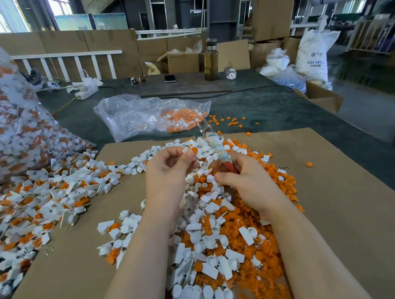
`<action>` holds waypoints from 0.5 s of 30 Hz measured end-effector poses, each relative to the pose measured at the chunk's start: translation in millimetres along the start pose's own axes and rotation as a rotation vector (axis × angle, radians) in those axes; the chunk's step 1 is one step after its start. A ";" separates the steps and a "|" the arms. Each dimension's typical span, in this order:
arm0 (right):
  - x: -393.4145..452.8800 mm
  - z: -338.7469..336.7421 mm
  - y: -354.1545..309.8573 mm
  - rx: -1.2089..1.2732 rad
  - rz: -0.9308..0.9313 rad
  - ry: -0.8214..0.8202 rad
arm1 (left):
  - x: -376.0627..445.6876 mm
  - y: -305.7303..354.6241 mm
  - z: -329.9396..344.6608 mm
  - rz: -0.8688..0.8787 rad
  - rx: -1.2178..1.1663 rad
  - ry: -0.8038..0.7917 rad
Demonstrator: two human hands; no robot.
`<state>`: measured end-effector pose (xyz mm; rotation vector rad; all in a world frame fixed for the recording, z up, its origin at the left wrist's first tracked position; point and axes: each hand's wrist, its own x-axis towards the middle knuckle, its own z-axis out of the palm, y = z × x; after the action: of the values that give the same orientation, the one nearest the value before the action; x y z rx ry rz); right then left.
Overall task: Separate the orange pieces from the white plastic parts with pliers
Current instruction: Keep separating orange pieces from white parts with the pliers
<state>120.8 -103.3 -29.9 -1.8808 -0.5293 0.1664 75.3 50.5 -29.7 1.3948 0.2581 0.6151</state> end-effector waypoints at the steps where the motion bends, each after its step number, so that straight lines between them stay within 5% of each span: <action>1: -0.7 -0.5 -0.7 -0.017 0.002 -0.037 | 0.7 0.1 -1.5 0.006 -0.016 -0.002; 15: -4.0 -1.2 -4.4 -0.165 -0.010 -0.286 | 8.0 1.8 -13.1 0.026 -0.111 0.021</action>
<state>116.4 -104.8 -25.9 -2.0265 -0.7662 0.3997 74.6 66.0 -28.9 1.2874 0.2197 0.6559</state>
